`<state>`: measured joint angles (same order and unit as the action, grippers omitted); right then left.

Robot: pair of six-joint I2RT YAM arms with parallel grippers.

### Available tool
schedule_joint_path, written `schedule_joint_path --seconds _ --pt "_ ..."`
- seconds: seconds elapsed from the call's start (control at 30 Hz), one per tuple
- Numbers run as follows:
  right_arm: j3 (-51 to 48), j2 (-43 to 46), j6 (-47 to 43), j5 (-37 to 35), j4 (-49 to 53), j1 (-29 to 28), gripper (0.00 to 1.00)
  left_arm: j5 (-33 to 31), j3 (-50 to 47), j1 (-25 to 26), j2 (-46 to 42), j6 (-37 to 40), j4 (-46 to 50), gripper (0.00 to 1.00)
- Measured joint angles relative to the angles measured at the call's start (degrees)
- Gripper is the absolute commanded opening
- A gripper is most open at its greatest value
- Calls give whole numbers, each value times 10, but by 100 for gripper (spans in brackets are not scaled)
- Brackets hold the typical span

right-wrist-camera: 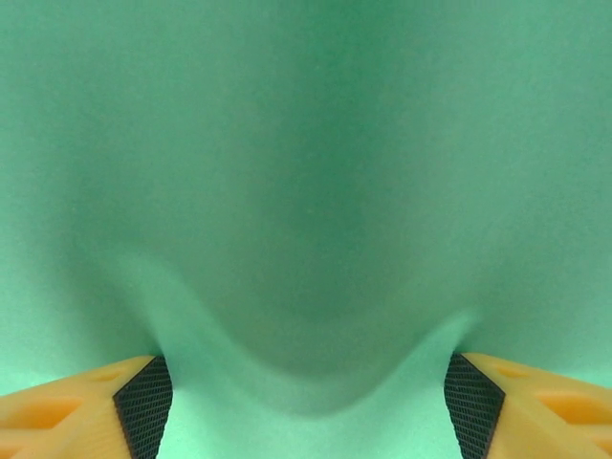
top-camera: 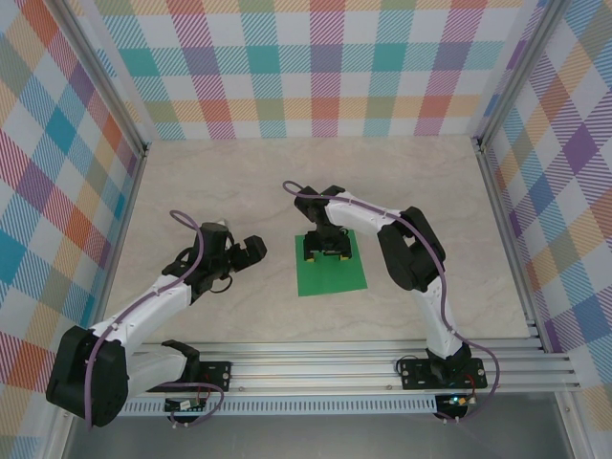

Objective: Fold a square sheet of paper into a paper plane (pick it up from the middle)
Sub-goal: Fold the square sheet of paper in half at the center of the table.

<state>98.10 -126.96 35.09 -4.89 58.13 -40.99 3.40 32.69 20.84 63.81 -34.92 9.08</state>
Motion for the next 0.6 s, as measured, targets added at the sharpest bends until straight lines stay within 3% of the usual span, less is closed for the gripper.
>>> schedule_joint_path --seconds 0.13,0.33,0.6 --pt "0 0 -4 1 0 0 68 0 0 0 -4 0 0 100" --pt "-3 5 -14 2 -1 0 47 0 0 0 -7 -2 3 100" --pt "-28 23 -15 0 -5 1 31 -1 0 0 -11 -2 11 100"
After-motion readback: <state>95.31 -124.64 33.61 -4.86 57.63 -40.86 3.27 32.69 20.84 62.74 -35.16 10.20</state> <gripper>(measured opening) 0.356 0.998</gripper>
